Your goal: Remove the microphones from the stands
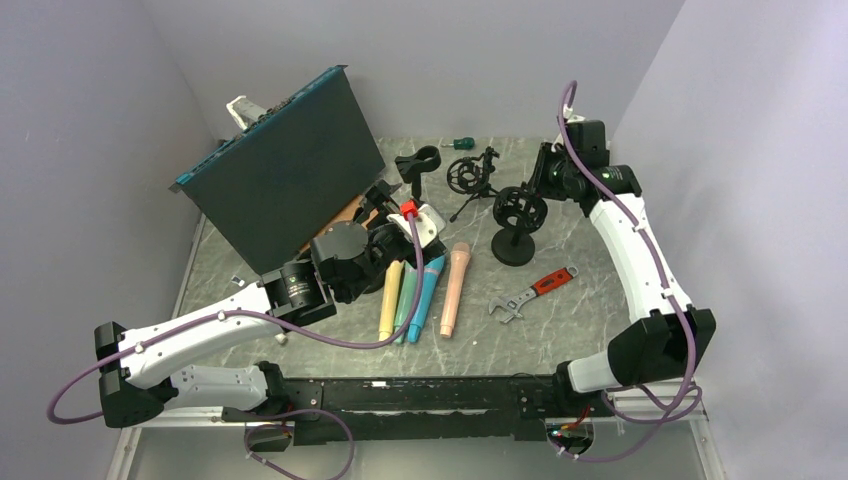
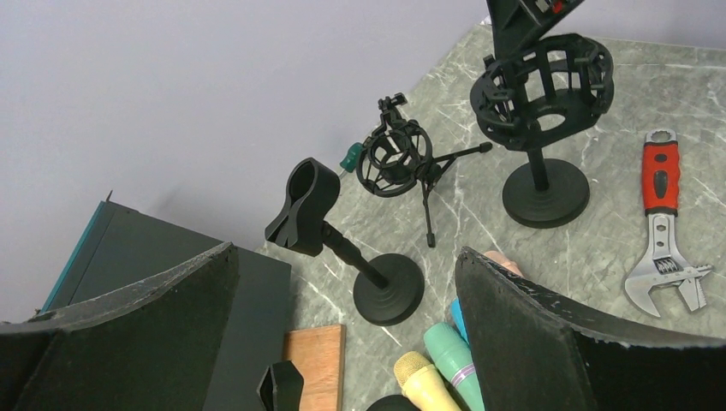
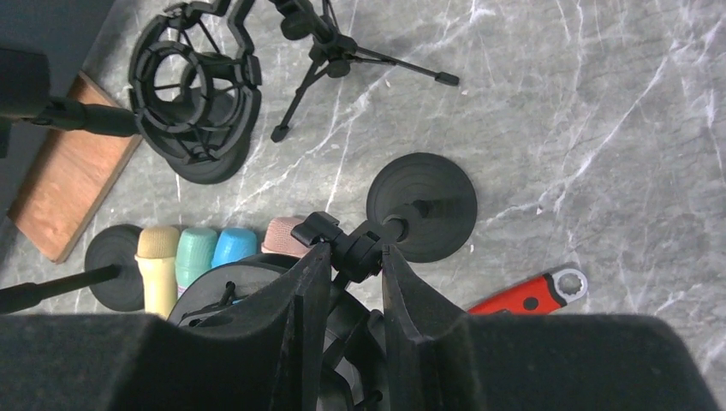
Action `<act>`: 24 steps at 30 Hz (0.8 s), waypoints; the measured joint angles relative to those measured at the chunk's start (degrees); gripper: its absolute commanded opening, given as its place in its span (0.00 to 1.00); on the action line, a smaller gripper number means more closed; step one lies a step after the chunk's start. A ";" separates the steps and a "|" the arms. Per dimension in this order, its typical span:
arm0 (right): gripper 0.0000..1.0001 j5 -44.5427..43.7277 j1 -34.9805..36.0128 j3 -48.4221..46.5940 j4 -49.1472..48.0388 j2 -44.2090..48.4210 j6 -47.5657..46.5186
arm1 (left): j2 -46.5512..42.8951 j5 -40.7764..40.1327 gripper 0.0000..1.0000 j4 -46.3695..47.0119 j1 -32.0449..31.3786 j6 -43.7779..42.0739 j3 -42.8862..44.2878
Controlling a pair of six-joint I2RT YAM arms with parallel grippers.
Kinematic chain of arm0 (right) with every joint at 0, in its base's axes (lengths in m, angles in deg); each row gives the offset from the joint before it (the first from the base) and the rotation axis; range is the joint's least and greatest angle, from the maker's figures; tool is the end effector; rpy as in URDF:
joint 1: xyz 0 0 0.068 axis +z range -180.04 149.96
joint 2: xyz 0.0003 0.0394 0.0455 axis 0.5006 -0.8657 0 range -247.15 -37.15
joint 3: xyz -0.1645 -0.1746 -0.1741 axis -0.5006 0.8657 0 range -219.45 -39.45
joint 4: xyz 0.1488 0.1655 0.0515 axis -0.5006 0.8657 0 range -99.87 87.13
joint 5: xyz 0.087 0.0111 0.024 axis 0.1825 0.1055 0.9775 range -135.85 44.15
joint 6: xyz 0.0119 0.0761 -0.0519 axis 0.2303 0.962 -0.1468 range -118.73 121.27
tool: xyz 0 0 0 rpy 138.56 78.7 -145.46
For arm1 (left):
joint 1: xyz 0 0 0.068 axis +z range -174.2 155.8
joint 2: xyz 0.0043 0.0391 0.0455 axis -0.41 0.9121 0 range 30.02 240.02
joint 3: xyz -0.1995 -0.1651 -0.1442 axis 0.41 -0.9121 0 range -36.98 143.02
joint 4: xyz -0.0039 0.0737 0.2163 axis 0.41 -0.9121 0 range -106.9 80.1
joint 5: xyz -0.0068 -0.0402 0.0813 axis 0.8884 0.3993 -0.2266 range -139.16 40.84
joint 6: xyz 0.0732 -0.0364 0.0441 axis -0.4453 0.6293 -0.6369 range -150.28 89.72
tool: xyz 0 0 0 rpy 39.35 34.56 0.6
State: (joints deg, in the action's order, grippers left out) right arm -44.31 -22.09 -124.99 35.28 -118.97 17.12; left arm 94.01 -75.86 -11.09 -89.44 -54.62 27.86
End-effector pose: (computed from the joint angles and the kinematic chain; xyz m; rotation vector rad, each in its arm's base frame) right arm 0.2990 0.0440 0.3680 0.1451 2.3014 0.2449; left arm 0.1393 -0.2120 0.4348 0.8256 1.3464 -0.1922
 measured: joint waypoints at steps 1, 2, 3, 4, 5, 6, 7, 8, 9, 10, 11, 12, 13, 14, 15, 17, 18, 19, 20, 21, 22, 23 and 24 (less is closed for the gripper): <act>0.29 0.00 -0.04 1.25 -0.74 0.28 0.17 | 0.00 -0.02 0.99 0.00 0.00 0.00 0.00; 0.29 0.00 -0.04 2.49 -1.55 0.50 0.28 | -0.02 -0.09 0.99 0.02 0.00 0.00 0.00; 0.29 0.00 -0.04 3.63 -2.40 0.59 0.50 | 0.00 -0.11 0.99 0.02 0.00 0.00 0.00; 0.29 0.00 -0.04 4.50 -3.13 0.59 0.68 | 0.00 -0.11 0.99 0.02 -0.02 0.00 0.00; 0.29 0.02 -0.04 5.40 -4.00 0.59 0.87 | 0.00 -0.11 0.99 0.02 -0.02 0.00 0.00; 0.29 0.04 -0.04 6.23 -4.76 0.59 1.01 | 0.00 -0.11 0.99 0.02 -0.02 0.00 0.00; 0.29 0.04 -0.04 6.93 -5.33 0.55 1.16 | 0.00 -0.11 0.99 0.02 -0.02 0.02 0.00; 0.29 0.02 -0.04 7.56 -5.86 0.46 1.29 | 0.00 -0.11 0.99 0.02 -0.04 0.00 0.00; 0.30 0.00 -0.04 8.15 -6.29 0.33 1.31 | 0.00 -0.11 0.99 0.02 -0.07 0.00 0.00; 0.30 -0.02 -0.04 8.72 -6.56 0.09 1.33 | 0.00 -0.11 0.99 0.02 -0.09 0.00 0.00; 0.30 -0.07 -0.04 9.29 -6.78 -0.17 1.33 | 0.00 -0.11 0.99 0.02 -0.11 0.00 0.00; 0.30 -0.13 -0.04 9.94 -6.78 -0.63 1.33 | 0.00 -0.11 0.99 0.02 -0.13 0.00 0.00; 0.30 -0.46 -0.04 10.62 -6.71 -1.11 1.33 | 0.00 -0.11 0.99 0.02 -0.13 0.00 0.00; 0.30 0.26 -0.04 11.10 -7.19 -1.57 1.95 | 0.00 -0.11 0.99 0.04 -0.13 0.00 0.00; 0.30 -0.09 -0.04 11.06 -7.56 -1.70 2.10 | 0.00 -0.11 0.99 0.04 -0.13 0.00 0.00; 0.34 -0.26 -0.04 11.17 -7.52 -1.64 2.23 | 0.02 -0.11 0.99 0.07 -0.13 -0.11 0.00; 0.38 -0.42 -0.04 11.17 -7.56 -1.64 2.36 | 0.04 -0.11 0.99 0.09 -0.15 -0.22 0.00; 0.42 -0.61 -0.04 11.17 -7.54 -1.49 2.43 | 0.04 -0.11 0.99 0.11 -0.17 -0.31 -0.02; 0.48 -1.09 -0.04 11.26 -7.50 -1.29 2.51 | 0.09 -0.13 0.99 0.15 -0.17 -0.42 -0.04; 0.53 -1.62 -0.04 11.32 -7.23 -0.96 2.47 | 0.13 -0.13 0.99 0.33 -0.17 -0.46 -0.13; 0.57 -2.12 -0.04 11.32 -6.82 -0.66 2.32 | 0.28 -0.13 0.99 0.57 -0.17 -0.48 -0.24; 0.62 -2.64 -0.04 11.32 -6.25 -0.31 2.25 | 0.39 -0.13 0.99 0.59 -0.17 -0.50 -0.28; 0.67 -2.99 -0.04 11.30 -5.64 0.13 2.38 | 0.52 -0.15 0.99 0.68 -0.17 -0.52 -0.42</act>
State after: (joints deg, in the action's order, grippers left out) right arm -47.30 -22.14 -113.69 29.64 -118.84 19.51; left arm 94.53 -76.02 -10.41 -89.61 -55.14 27.44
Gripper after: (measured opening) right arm 0.536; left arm 0.992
